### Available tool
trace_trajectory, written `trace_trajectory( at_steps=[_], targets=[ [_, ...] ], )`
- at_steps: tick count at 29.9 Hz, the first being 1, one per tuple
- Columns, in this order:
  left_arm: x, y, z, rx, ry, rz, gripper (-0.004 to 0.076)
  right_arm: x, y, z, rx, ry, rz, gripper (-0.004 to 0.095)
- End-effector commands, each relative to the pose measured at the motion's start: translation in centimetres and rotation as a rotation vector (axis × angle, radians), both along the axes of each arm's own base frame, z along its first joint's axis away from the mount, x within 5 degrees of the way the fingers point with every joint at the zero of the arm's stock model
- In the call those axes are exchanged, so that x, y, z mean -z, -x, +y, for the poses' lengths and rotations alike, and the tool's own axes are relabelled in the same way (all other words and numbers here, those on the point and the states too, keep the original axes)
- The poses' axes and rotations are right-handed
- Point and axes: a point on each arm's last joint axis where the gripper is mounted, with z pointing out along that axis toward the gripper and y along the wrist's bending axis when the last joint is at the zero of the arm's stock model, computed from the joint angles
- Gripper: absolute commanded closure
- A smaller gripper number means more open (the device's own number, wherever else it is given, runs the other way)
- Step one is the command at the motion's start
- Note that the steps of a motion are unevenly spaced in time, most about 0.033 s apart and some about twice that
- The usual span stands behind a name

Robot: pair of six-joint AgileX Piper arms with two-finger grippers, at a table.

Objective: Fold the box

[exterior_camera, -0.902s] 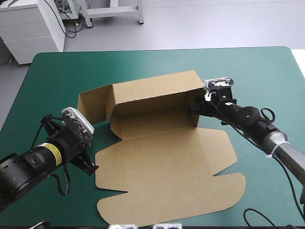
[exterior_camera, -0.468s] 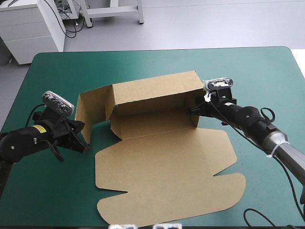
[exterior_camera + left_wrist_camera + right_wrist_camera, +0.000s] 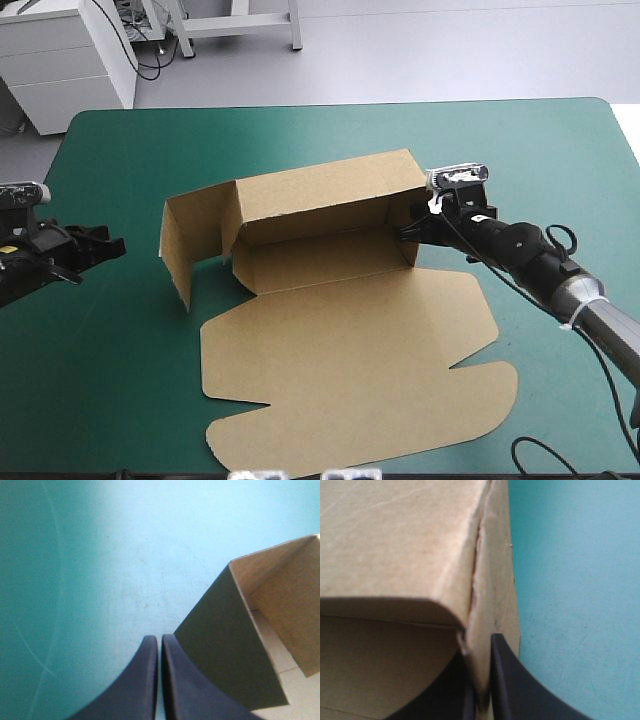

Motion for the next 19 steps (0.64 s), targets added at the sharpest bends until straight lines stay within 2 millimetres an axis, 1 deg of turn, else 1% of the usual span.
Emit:
trace_trajectory(
  at_steps=[1,5,9,13,19],
  targets=[
    [-0.4,-1.5,0.7,-0.043,0.055,-0.046,0.0706,-1.2,0.8,0.5,-0.042,-0.06,0.022,0.0923],
    [0.8,-2.8,1.2,-0.049,0.094,-0.004,0.0706,-1.3,0.6,0.4,-0.004,-0.088,0.028,0.0923],
    [0.9,-3.0,1.3,-0.056,0.097,-0.011,0.0706,-1.8,0.3,0.2,0.036,-0.096,0.045,0.0921],
    [0.8,-3.0,1.3,-0.058,0.102,-0.015,0.0708,-3.2,-0.2,0.0,0.047,-0.035,0.063,0.0921],
    [0.7,-3.2,1.1,-0.055,0.136,-0.029,0.0708,-5.6,-1.6,-0.3,0.058,0.15,0.235,0.0921]
  ],
)
